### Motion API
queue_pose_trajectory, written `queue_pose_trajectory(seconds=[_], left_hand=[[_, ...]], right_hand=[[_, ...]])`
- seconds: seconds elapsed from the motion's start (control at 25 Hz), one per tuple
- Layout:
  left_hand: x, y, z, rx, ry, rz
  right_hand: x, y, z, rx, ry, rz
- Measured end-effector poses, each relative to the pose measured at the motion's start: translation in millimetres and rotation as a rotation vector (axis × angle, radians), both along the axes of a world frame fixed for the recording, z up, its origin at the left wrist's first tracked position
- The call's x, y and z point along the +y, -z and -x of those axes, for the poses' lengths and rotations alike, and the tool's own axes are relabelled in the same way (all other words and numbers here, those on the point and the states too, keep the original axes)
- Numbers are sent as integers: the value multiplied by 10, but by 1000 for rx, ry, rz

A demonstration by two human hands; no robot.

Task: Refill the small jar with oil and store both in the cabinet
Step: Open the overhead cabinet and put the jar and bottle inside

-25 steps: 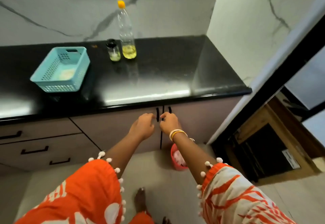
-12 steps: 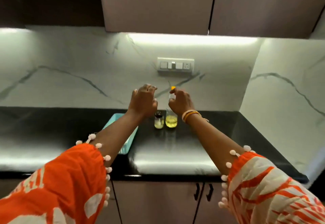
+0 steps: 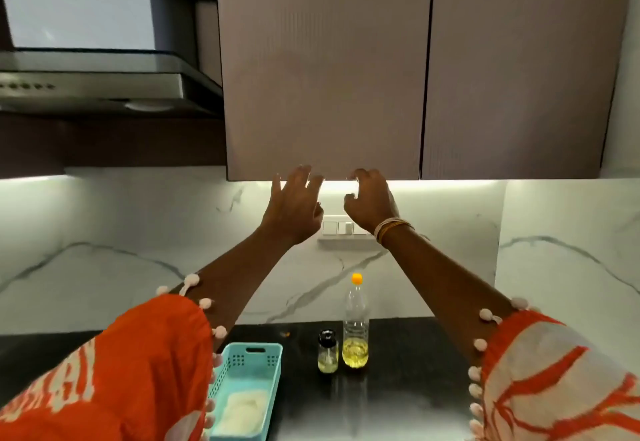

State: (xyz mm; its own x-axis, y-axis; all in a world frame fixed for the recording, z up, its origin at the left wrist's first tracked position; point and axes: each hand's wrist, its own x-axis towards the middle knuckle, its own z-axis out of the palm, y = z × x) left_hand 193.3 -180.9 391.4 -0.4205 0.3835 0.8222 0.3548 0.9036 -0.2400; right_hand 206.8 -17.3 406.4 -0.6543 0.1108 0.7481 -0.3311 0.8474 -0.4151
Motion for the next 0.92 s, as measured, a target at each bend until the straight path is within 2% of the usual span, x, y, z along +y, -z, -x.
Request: queue_pose_trajectory(seconds=[0.28,0.56,0.8,0.92], left_hand=[[399,-393,670,57,-28,9],[690,-361,1425,-30,-100,107],[809,-274,1798,177,-149,110],[891,-285,1850,191,-228,127]], right_hand=[[269,-455,550,126,66,-51],[526,-712,1154,312,161,-124],[767,-748,1518,388,248,-198],[834,-709,1576,449,271,-261]])
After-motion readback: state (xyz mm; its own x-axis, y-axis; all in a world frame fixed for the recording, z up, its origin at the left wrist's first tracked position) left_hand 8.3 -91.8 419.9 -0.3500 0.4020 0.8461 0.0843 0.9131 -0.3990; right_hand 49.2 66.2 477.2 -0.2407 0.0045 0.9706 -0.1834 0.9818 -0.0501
